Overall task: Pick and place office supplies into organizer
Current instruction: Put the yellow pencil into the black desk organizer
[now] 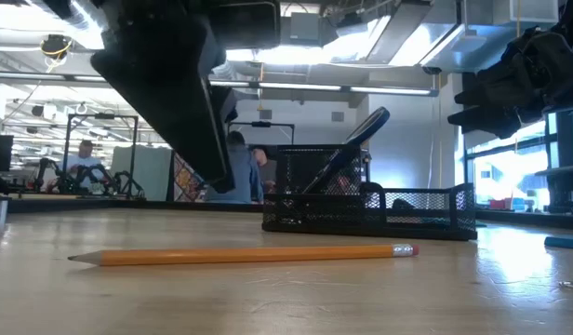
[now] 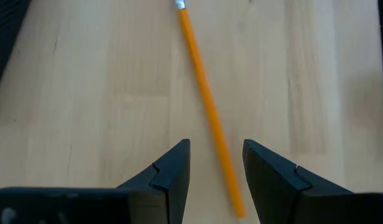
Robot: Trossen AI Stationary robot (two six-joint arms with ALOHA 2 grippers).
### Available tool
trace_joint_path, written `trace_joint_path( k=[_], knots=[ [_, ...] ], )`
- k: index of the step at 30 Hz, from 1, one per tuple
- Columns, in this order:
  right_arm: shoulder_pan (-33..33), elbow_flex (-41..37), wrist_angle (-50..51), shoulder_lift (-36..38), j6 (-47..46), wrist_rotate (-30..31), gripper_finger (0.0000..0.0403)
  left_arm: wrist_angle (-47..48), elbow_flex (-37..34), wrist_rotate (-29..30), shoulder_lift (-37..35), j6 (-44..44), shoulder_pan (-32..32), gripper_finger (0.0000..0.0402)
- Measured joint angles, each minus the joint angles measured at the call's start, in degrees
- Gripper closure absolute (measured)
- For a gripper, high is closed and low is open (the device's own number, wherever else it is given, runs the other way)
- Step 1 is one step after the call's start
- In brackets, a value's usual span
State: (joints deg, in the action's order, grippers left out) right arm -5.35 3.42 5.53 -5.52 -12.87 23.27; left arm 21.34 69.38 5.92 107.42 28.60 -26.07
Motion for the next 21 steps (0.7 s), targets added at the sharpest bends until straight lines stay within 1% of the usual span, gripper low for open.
trace_joint_path(
  k=[3,7,12,19,21],
  knots=[
    [0.0,0.0,0.0,0.0,0.0,0.0,0.0092,0.1,0.3,-0.6,0.0,0.5,-1.1,0.026],
    [0.0,0.0,0.0,0.0,0.0,0.0,0.0092,4.4,2.5,0.4,1.2,2.0,-2.1,0.0261],
    [0.0,0.0,0.0,0.0,0.0,0.0,0.0092,10.1,8.3,-2.8,6.2,2.5,-2.6,0.0261],
    [0.0,0.0,0.0,0.0,-0.2,0.1,0.0092,25.0,17.4,-1.7,13.6,2.2,-2.7,0.0261],
    [0.0,0.0,0.0,0.0,-0.3,0.1,0.0092,27.0,18.9,-1.5,14.7,2.2,-2.7,0.0261]
  ],
)
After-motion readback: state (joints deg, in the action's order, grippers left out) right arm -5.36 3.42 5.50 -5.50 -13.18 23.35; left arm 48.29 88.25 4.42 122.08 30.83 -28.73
